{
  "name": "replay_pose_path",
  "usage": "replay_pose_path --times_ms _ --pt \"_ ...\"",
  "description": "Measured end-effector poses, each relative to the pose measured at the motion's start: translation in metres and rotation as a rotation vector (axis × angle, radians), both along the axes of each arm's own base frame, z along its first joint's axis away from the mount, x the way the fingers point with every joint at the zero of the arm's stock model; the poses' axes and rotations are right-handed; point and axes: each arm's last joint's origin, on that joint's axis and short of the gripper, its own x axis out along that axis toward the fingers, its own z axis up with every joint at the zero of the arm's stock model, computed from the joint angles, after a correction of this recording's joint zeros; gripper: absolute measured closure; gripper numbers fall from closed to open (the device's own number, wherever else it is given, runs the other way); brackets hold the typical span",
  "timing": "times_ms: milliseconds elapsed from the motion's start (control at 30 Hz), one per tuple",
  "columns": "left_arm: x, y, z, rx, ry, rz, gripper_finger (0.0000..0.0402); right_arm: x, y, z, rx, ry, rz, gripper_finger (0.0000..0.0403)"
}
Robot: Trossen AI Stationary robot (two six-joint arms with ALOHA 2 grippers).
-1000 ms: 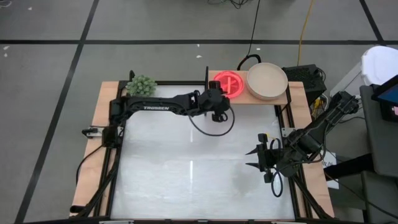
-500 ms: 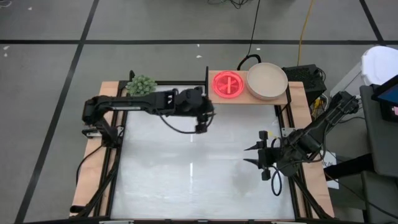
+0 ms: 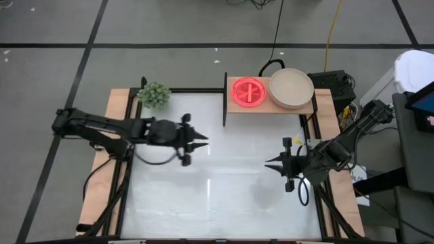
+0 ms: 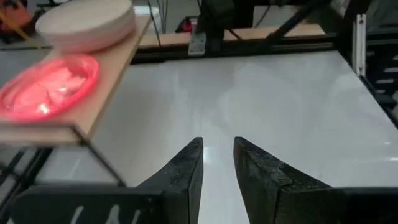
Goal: Place and stack plates onto a shelf
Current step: Return to Home Position
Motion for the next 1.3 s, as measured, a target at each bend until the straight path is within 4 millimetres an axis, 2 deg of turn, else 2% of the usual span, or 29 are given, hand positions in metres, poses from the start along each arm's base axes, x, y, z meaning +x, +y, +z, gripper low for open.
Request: replay_pose_path --times_ms 100,300,433,633,900,1300 --pt "-0.022 0.0 -0.004 -0.029 -0.066 0.004 0.0305 -0.003 -0.004 0.003 0.009 0.005 0.034 0.0396" --pt "-0.061 0.005 -0.018 -0.052 -0.126 0.009 0.0317 -0.009 -0.012 0.008 0.008 -0.016 0.043 0.0399" --pt "-0.078 0.008 -0.028 -0.043 -0.174 0.002 0.035 -0.017 -0.02 -0.002 0.002 -0.06 0.063 0.0402" --pt "-0.098 0.01 -0.045 -0.025 -0.212 -0.008 0.0395 -0.033 -0.037 -0.028 0.075 -0.165 0.1 0.0402" --pt "-0.119 0.013 -0.076 -0.053 -0.265 -0.001 0.0397 -0.049 -0.055 -0.061 0.129 -0.196 0.12 0.0403" --pt "-0.142 0.019 -0.116 0.011 -0.321 -0.014 0.0398 -0.056 -0.068 -0.084 0.139 -0.239 0.114 0.0403"
